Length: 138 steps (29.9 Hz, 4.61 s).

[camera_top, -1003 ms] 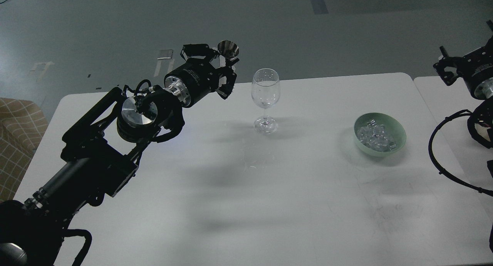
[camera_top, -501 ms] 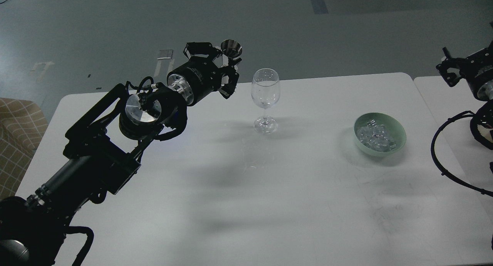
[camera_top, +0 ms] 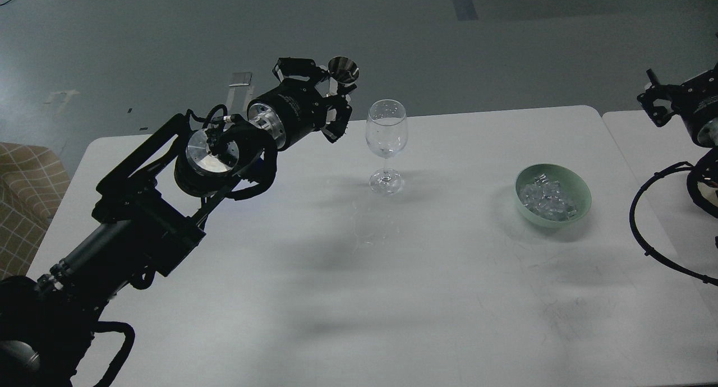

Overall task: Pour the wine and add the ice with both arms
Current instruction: 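Position the held jigger just above the wine glass rim, then tilt the jigger over the wine glass with the left gripper to pour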

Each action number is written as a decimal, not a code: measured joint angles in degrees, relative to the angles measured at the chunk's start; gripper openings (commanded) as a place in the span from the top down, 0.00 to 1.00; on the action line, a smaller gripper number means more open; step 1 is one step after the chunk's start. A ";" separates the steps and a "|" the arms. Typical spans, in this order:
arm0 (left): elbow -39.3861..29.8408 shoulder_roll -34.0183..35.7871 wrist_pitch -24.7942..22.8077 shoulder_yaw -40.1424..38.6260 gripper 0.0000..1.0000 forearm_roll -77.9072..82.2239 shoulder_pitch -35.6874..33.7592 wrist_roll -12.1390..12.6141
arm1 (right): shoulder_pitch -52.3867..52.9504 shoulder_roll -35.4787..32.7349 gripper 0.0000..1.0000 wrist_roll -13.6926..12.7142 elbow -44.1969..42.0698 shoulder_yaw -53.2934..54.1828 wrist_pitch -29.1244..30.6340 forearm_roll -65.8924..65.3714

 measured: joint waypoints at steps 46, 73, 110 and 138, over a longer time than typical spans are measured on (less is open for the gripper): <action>2.10 -0.35 0.45 3.79 0.64 4.05 -3.93 0.36 | 0.00 0.30 0.00 -0.10 0.21 -0.09 0.18 0.02; 4.18 -1.41 2.16 6.24 0.64 7.32 -7.10 2.08 | -0.16 0.16 0.00 -0.10 0.27 -0.07 0.22 0.10; 7.42 -3.69 6.14 7.53 0.66 11.25 -9.74 4.54 | -1.12 0.49 0.00 -0.01 0.36 -0.06 0.74 0.10; 7.43 -6.13 9.81 7.56 0.66 13.70 -12.97 4.83 | -1.49 0.58 0.00 0.09 -0.10 0.18 0.97 0.09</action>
